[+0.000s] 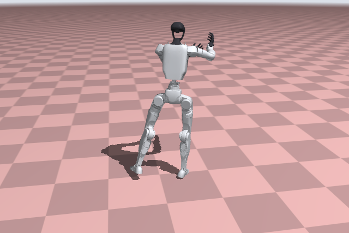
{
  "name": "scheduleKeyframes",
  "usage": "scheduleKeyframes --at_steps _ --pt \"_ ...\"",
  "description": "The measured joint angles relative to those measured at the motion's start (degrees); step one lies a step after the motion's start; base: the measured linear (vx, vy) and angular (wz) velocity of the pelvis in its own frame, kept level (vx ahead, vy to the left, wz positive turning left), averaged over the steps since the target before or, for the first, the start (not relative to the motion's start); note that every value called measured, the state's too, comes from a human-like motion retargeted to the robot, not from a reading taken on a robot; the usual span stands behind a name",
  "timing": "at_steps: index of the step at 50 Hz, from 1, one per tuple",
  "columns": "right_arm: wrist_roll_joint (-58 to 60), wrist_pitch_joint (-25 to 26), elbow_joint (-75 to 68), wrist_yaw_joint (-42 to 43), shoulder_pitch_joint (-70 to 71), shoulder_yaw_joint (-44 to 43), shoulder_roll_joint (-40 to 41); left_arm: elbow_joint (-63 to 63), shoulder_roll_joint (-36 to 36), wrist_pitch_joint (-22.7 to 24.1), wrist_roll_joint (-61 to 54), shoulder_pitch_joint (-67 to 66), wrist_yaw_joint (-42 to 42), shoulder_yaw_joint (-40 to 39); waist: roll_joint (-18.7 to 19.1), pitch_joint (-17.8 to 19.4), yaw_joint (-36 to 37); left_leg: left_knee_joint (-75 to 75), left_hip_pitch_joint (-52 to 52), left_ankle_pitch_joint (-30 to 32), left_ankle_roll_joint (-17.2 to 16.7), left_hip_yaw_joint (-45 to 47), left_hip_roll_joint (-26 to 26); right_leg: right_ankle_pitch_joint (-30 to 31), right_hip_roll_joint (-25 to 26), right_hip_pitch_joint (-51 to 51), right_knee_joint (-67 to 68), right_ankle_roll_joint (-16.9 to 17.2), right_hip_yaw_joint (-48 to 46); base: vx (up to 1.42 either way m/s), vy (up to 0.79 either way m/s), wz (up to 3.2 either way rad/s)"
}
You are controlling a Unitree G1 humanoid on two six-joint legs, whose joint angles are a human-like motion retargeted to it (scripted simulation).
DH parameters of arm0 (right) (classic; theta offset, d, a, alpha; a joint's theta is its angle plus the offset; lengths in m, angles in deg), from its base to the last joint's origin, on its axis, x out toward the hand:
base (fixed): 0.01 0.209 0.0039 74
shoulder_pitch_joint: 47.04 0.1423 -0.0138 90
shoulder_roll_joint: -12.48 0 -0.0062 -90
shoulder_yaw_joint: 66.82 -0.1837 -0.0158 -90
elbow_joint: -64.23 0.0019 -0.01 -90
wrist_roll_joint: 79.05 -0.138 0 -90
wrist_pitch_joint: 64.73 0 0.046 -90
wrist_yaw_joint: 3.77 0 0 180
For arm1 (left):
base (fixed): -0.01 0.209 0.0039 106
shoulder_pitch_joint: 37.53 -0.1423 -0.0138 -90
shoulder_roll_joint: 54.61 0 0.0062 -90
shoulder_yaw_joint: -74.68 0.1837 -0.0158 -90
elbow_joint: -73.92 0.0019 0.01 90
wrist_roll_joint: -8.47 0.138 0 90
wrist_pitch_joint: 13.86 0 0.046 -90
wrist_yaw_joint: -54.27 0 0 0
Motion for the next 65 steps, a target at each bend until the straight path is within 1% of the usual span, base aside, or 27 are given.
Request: scheduleKeyframes --at_steps 5,9,12,13,14,15,20,26,28,32,35,37,38,40,42,45,47,50,51,52,53,54,56,57,60,63,65 --pt "-0.13 1.02 -3.75 -2.03 6.31 2.64 -1.91 1.46 0.33 1.38 -1.39 5.02 -0.68 1.08 0.76 -0.38 -0.46 -0.60 -0.13 -0.69 -1.02 -1.08 -0.05 0.44 0.03 -0.39 -0.26 0.00 -0.22 -0.01 0.05 0.03" --pt "5.68 2.74 -6.82 -0.53 6.93 2.76 -0.31 4.04 0.94 0.20 0.59 4.66 -0.94 0.07 1.46 0.33 -1.27 -1.22 -0.12 -3.01 -1.13 -1.83 -0.57 0.35 -0.62 -0.63 0.05 0.00 -0.81 -0.04 0.14 0.18" --pt "20.46 7.15 -9.15 1.43 4.85 2.21 2.13 6.91 1.50 -2.52 4.97 1.22 -1.30 -1.82 1.76 1.02 -1.87 -1.58 -0.08 -5.71 -0.42 -2.28 -1.32 0.05 -1.56 -0.85 0.63 0.00 -1.20 -0.06 0.20 0.24" --pt "32.09 9.87 -11.15 7.90 4.00 2.71 3.04 8.05 1.85 -3.63 6.64 -0.63 -0.50 -2.81 1.73 1.33 -2.04 -1.79 0.04 -6.71 -0.11 -2.31 -1.71 -0.15 -2.04 -0.92 0.96 0.00 -1.31 -0.07 0.24 0.29" --pt "28.57 8.76 -10.40 8.00 1.53 0.88 5.84 9.23 2.04 -4.39 7.67 -2.54 -0.45 -3.64 1.78 1.73 -2.27 -1.94 0.09 -7.69 0.14 -2.37 -2.00 -0.25 -2.40 -0.91 1.16 0.00 -1.51 -0.07 0.24 0.32" --pt "17.47 5.72 -8.28 4.91 -1.77 -2.13 9.58 10.44 2.16 -4.99 8.40 -4.48 -0.80 -4.39 1.86 2.18 -2.54 -2.05 0.10 -8.67 0.36 -2.43 -2.23 -0.30 -2.71 -0.86 1.29 0.00 -1.75 -0.08 0.25 0.32" --pt "24.18 5.38 -7.74 5.58 -13.42 -7.51 23.84 11.99 -0.04 -8.54 13.02 -20.09 -2.39 -8.93 1.62 3.36 -1.88 -3.27 0.25 -12.65 1.44 -1.39 -4.20 -0.21 -4.82 -1.21 1.75 0.00 -2.12 -0.08 0.27 0.26" --pt "28.42 7.14 -3.23 4.73 -26.71 -9.30 40.13 3.11 -12.36 -11.17 13.44 -42.27 -6.50 -14.57 1.32 4.70 2.18 -4.01 -0.91 -14.56 0.87 -1.44 -6.87 1.59 -7.42 -1.13 -0.02 0.00 -2.29 -0.09 0.28 0.25" --pt "39.78 9.33 -0.81 7.47 -29.60 -6.26 42.30 -0.60 -17.83 -11.33 13.37 -49.25 -7.17 -17.20 1.17 5.14 4.21 -3.88 -1.65 -14.84 0.68 -2.05 -8.12 2.25 -8.71 -0.94 -0.81 0.00 -2.49 -0.08 0.30 0.36" --pt "34.67 9.11 4.77 4.17 -34.98 -1.75 46.66 -6.05 -28.18 -10.55 11.20 -61.09 -8.18 -23.80 1.25 6.07 8.40 -3.65 -3.12 -15.13 0.43 -4.06 -11.25 3.49 -12.02 -0.02 -2.24 -0.07 -3.68 -0.06 0.30 0.50" --pt "56.24 13.65 8.15 8.93 -33.09 6.14 45.50 -8.38 -33.71 -9.27 9.77 -69.07 -7.71 -31.24 2.24 6.32 11.28 -3.71 -4.18 -14.96 -0.58 -5.45 -12.63 4.57 -13.50 0.27 -2.77 -0.59 -4.98 -0.06 0.25 0.48" --pt "74.08 19.20 9.16 1.85 -29.39 11.10 43.47 -9.00 -36.20 -9.40 9.25 -73.61 -9.42 -36.52 3.37 6.18 12.64 -3.77 -4.78 -14.71 -1.18 -6.43 -13.26 5.55 -14.24 0.34 -2.67 -1.03 -5.93 -0.05 0.21 0.49" --pt "79.29 19.72 9.28 1.47 -27.55 12.82 43.53 -9.20 -37.20 -8.90 8.43 -75.58 -9.77 -39.05 4.06 6.12 13.13 -3.85 -5.00 -14.54 -1.61 -6.94 -13.46 6.11 -14.51 0.41 -2.54 -1.21 -6.48 -0.04 0.19 0.52" --pt "59.74 17.44 11.04 3.74 -26.95 15.92 47.80 -9.79 -39.13 -7.59 4.38 -78.79 -9.16 -43.11 5.65 5.94 13.78 -4.02 -5.27 -14.12 -2.82 -8.00 -13.57 7.38 -14.77 0.76 -2.21 -1.54 -7.66 -0.03 0.16 0.55" --pt "54.47 15.21 10.70 8.12 -23.98 18.02 50.22 -10.52 -41.46 -6.43 1.50 -81.41 -9.21 -46.52 7.25 5.57 14.12 -4.34 -5.43 -13.61 -3.69 -9.02 -13.55 8.73 -14.91 0.83 -1.52 -1.77 -8.46 -0.03 0.13 0.51" --pt "54.89 15.30 10.73 8.39 -19.12 20.70 52.81 -11.48 -45.52 -6.13 -1.18 -84.14 -10.61 -50.07 9.48 4.66 14.37 -4.86 -5.56 -12.90 -4.59 -10.45 -13.32 10.53 -14.93 0.60 -0.10 -1.91 -8.75 -0.02 0.08 0.46" --pt "26.21 11.28 9.93 3.04 -20.34 18.62 57.48 -11.67 -48.58 -6.37 -3.32 -84.58 -12.00 -51.11 10.61 4.32 14.12 -5.34 -5.60 -12.36 -4.96 -11.43 -13.16 11.29 -14.85 0.44 0.85 -1.93 -8.44 -0.02 0.03 0.44" --pt "24.65 10.67 9.30 3.14 -17.85 17.76 60.24 -11.51 -52.43 -6.96 -3.30 -84.26 -12.83 -51.76 11.54 3.46 13.90 -5.82 -5.75 -11.83 -5.35 -12.40 -12.96 11.42 -14.64 0.00 1.91 -1.76 -7.16 -0.03 -0.02 0.29" --pt "38.72 12.97 8.95 4.66 -15.15 18.08 59.43 -11.02 -53.19 -7.50 -2.03 -83.46 -13.09 -51.66 11.55 3.27 13.85 -5.98 -5.83 -11.68 -5.30 -12.54 -13.00 10.99 -14.65 -0.27 2.22 -1.75 -6.63 -0.04 -0.05 0.16" --pt "43.21 13.67 8.56 5.26 -14.05 17.76 59.62 -10.46 -53.81 -7.83 -1.25 -82.39 -13.14 -51.16 11.54 3.16 13.77 -6.10 -5.90 -11.55 -5.30 -12.68 -13.03 10.50 -14.64 -0.40 2.40 -1.78 -6.22 -0.04 -0.08 0.12" --pt "28.54 11.18 8.10 4.01 -16.14 16.18 61.79 -9.77 -54.16 -7.76 -1.44 -80.79 -12.78 -49.83 11.51 3.21 13.62 -6.14 -5.94 -11.44 -5.38 -12.82 -13.03 9.89 -14.58 -0.27 2.33 -1.87 -6.04 -0.04 -0.10 0.08" --pt "31.57 11.54 7.43 5.14 -15.83 15.90 62.00 -9.09 -54.11 -7.85 -0.57 -79.41 -12.36 -48.78 11.35 3.20 13.52 -6.16 -6.02 -11.37 -5.35 -12.79 -13.06 9.12 -14.56 -0.26 2.20 -1.99 -5.88 -0.05 -0.12 0.00" --pt "50.36 15.28 5.72 8.58 -14.08 16.40 60.99 -7.51 -53.12 -8.25 2.07 -76.50 -11.35 -46.44 10.81 3.26 13.32 -6.08 -6.25 -11.31 -5.17 -12.48 -13.13 7.27 -14.54 -0.27 1.72 -2.34 -5.78 -0.06 -0.14 -0.15" --pt "53.01 16.13 4.68 9.10 -14.47 16.20 61.06 -6.54 -52.29 -8.37 3.17 -74.83 -10.80 -44.87 10.49 3.39 13.19 -6.00 -6.36 -11.29 -5.07 -12.24 -13.15 6.27 -14.51 -0.20 1.34 -2.53 -5.90 -0.06 -0.18 -0.24" --pt "26.18 10.77 0.40 4.91 -20.78 12.59 63.72 -3.30 -48.98 -8.03 5.13 -69.76 -9.28 -38.99 9.35 4.10 12.72 -5.70 -6.64 -11.23 -4.71 -11.09 -13.04 3.39 -14.21 0.18 -0.43 -2.92 -6.65 -0.07 -0.22 -0.35" --pt "28.01 10.36 -3.64 5.25 -23.46 11.80 62.29 -0.11 -43.92 -7.94 8.33 -66.08 -7.58 -34.28 8.01 4.90 12.05 -5.34 -6.79 -11.27 -4.21 -9.17 -12.47 1.18 -13.42 -0.03 -2.23 -2.58 -6.64 -0.07 -0.27 -0.59" --pt "56.85 16.04 -4.50 9.84 -22.22 14.80 57.47 2.60 -38.86 -8.47 11.83 -63.18 -6.10 -31.66 7.42 5.68 11.68 -5.28 -6.54 -11.27 -3.72 -7.52 -11.84 0.06 -12.65 -0.59 -2.91 -1.93 -5.84 -0.07 -0.29 -0.77"
